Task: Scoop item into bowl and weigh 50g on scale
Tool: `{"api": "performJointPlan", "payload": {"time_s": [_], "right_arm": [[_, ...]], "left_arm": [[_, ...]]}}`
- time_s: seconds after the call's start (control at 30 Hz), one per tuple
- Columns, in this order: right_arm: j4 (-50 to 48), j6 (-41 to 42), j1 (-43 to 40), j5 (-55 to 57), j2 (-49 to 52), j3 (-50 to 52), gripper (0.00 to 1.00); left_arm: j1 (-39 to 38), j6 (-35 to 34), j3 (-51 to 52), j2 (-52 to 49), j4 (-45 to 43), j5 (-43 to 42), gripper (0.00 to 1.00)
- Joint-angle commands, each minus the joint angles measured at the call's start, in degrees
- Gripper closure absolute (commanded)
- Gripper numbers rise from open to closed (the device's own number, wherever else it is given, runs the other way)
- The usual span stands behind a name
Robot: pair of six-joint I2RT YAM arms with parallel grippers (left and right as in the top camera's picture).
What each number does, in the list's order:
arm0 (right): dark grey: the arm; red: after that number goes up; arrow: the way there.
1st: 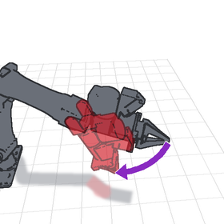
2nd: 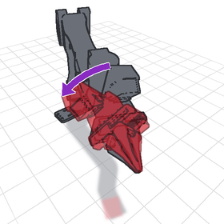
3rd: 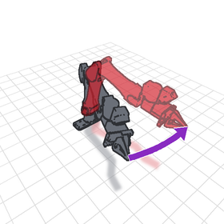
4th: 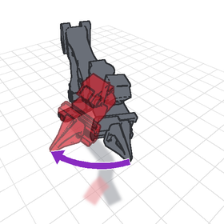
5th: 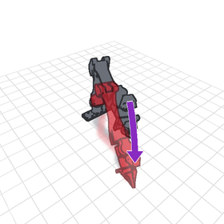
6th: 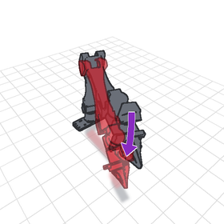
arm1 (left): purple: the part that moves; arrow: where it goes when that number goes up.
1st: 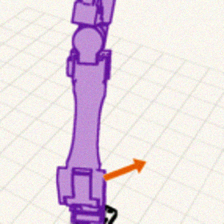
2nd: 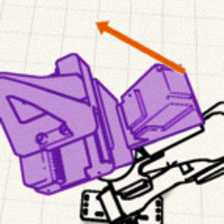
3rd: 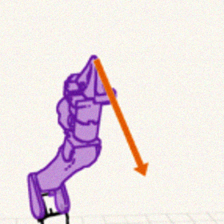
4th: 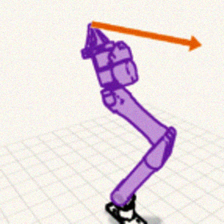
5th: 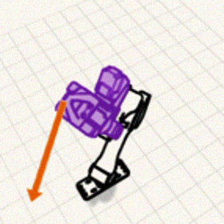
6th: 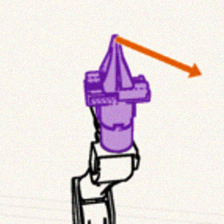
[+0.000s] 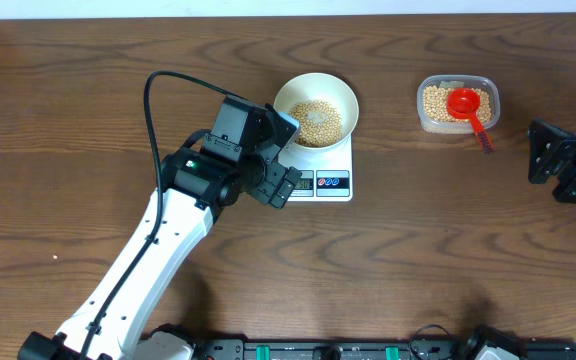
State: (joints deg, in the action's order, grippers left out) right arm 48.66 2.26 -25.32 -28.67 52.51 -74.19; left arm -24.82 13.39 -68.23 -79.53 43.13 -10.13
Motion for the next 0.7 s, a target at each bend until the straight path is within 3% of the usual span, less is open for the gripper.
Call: {"api": "performJointPlan", "payload": {"time_s": [0.0, 0.2, 0.47, 0.67], "right_arm": [[0.1, -1.1, -0.1, 0.1, 0.0, -0.7, 0.01], [-0.1, -1.1, 0.8, 3.2, -1.1, 1.6, 0.01], [-8.6, -1.1, 13.3, 21.5, -12.9, 14.8, 0.01], [-15.6, -1.1, 20.2, 28.1, -20.9, 26.2, 0.01]], "left_arm": [[0.0, 0.1, -0.1, -0.3, 0.1, 0.5, 0.07], [0.0, 0.1, -0.1, -0.3, 0.1, 0.5, 0.07], [0.0, 0.1, -0.1, -0.3, 0.1, 0.5, 0.07], [0.0, 0.1, -0.1, -0.3, 0.1, 0.5, 0.07]]}}
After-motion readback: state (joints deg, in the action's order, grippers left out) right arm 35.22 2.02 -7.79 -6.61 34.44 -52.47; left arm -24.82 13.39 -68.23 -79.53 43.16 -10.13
